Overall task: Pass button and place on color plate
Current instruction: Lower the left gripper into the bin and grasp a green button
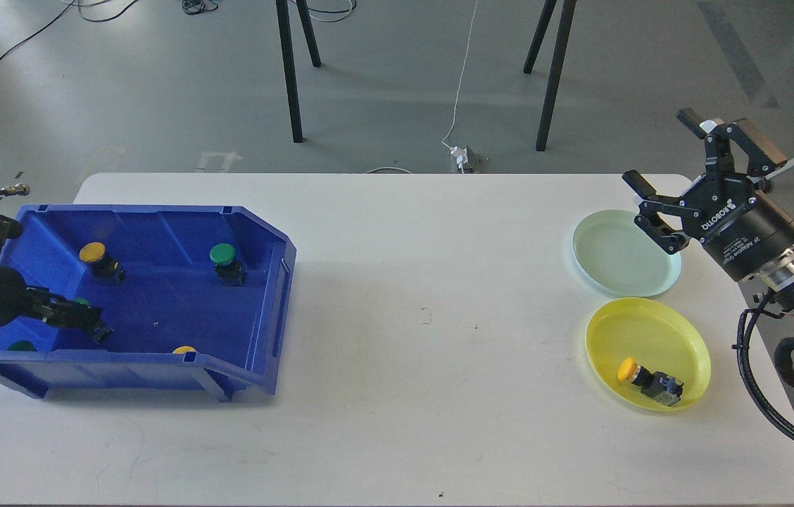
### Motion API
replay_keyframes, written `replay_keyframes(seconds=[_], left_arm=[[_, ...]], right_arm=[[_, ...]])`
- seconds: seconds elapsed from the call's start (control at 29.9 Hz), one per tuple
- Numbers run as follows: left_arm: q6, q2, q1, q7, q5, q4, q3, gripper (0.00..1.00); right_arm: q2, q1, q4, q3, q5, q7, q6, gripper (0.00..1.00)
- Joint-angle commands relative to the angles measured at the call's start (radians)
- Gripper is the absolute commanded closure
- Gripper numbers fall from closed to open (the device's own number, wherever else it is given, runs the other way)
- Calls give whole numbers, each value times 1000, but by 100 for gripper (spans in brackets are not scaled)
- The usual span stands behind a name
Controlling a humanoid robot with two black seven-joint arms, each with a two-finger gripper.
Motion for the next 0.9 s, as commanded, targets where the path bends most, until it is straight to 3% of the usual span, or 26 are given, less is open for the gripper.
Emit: replay_keyframes(seconds=[0.0,0.77,0.87], left_arm=[[0,-18,4,0,0,9,0,2],[0,-72,4,0,-8,101,-2,4],[0,-79,2,0,-9,100,-2,9]], right_arm=[[-3,-3,0,0,0,0,0,5],[-17,-12,2,0,0,0,24,5],[-18,-12,0,0,0,0,24,5]])
